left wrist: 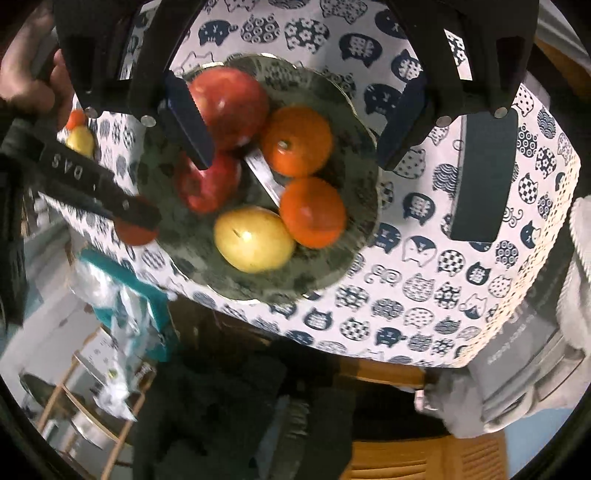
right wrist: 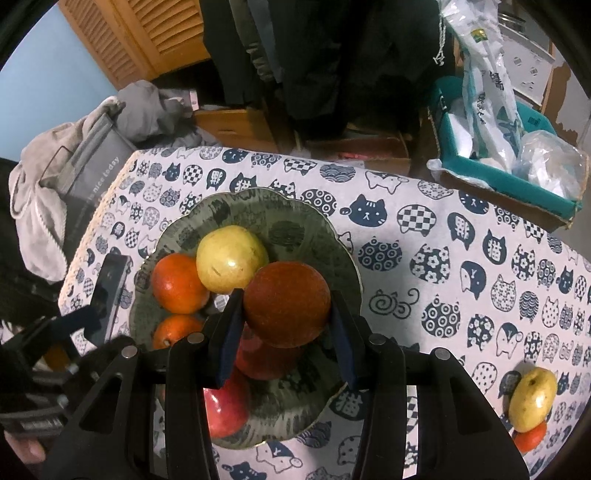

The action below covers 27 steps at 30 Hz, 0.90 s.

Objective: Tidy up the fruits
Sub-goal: 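Lower the apple and orange into the bowl and open both tools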

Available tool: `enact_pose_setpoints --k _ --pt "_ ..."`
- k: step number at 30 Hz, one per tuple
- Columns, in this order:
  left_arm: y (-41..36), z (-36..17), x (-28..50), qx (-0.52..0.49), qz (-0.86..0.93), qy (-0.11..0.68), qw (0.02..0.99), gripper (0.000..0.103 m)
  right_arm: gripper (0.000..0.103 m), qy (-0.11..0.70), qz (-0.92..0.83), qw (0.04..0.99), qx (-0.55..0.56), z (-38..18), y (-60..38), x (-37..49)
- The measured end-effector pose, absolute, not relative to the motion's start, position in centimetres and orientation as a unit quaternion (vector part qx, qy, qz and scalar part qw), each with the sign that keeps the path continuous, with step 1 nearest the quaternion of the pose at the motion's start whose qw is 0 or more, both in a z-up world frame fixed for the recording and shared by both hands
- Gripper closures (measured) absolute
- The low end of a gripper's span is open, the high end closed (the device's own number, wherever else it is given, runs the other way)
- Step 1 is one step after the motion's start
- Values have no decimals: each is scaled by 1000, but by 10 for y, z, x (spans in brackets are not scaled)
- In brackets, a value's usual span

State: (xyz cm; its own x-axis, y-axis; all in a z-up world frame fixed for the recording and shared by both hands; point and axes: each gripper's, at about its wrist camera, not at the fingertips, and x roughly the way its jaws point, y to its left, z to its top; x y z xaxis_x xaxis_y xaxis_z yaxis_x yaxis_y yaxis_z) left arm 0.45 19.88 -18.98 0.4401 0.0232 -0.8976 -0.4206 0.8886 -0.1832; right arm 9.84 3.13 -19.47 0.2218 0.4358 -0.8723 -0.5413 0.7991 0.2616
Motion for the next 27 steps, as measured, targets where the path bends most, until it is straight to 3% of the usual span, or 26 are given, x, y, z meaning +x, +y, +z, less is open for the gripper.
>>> enact_pose_setpoints --k 5,7,9,27 --pt "210 -187 4 -197 151 501 829 13 57 544 318 775 -45 -197 38 101" --pt "212 -185 3 -196 153 499 830 13 46 541 323 775 -43 -195 40 102" --pt "212 -185 3 -196 153 498 831 13 42 533 324 780 -48 -190 42 100" --pt "180 -154 5 -171 124 475 854 13 38 492 292 817 -68 -137 2 86"
